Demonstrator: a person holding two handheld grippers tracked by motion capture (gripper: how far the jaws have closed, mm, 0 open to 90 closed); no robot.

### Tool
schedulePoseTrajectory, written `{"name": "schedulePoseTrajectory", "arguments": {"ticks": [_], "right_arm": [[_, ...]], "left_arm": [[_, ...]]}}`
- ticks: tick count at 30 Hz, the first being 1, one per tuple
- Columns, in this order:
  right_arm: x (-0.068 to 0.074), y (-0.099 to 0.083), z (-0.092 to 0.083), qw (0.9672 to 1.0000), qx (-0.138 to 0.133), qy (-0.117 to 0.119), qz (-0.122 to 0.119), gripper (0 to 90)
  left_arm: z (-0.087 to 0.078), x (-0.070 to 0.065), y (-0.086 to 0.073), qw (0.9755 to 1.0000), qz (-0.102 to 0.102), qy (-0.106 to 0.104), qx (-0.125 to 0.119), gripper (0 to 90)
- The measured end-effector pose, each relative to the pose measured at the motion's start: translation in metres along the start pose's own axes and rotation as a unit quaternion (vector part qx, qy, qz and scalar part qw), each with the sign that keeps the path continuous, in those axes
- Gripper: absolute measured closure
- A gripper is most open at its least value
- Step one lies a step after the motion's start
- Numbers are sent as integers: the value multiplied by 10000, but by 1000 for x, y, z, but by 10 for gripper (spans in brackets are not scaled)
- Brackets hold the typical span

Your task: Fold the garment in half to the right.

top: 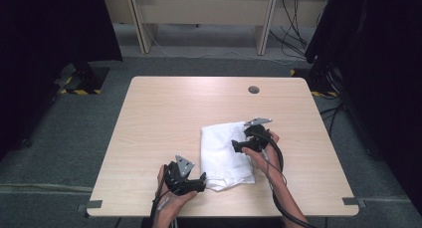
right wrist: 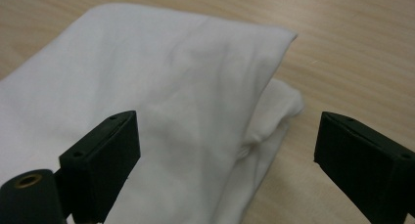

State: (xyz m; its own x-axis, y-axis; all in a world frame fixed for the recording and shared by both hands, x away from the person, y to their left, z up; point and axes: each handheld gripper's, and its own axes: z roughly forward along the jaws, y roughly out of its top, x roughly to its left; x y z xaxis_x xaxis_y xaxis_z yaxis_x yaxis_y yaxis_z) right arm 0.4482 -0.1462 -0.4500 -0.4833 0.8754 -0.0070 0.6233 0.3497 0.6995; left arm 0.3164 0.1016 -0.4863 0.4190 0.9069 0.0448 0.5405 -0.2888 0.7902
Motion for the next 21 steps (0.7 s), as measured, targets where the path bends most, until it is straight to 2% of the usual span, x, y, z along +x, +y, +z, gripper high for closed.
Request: {"name": "schedulePoseTrajectory", "arguments": {"ticks": [4,8,13,15,21], "right_arm": [[-5,12,5,9996,-88,-161,196,104],[-7,18,13,9989,50,-444,171,114],[-9,12,23,9973,345,-655,21,121],[-12,8,28,9967,460,-666,20,120],[-24,6,29,9963,562,-601,248,101]], "left_arm": [[4,0,-3,9999,53,9,95,99],[4,2,-4,9999,-14,-48,128,100],[4,3,-4,9998,-81,-99,147,100],[4,4,-4,9997,-100,-118,164,100],[3,5,-5,9996,-188,-146,177,115]]}}
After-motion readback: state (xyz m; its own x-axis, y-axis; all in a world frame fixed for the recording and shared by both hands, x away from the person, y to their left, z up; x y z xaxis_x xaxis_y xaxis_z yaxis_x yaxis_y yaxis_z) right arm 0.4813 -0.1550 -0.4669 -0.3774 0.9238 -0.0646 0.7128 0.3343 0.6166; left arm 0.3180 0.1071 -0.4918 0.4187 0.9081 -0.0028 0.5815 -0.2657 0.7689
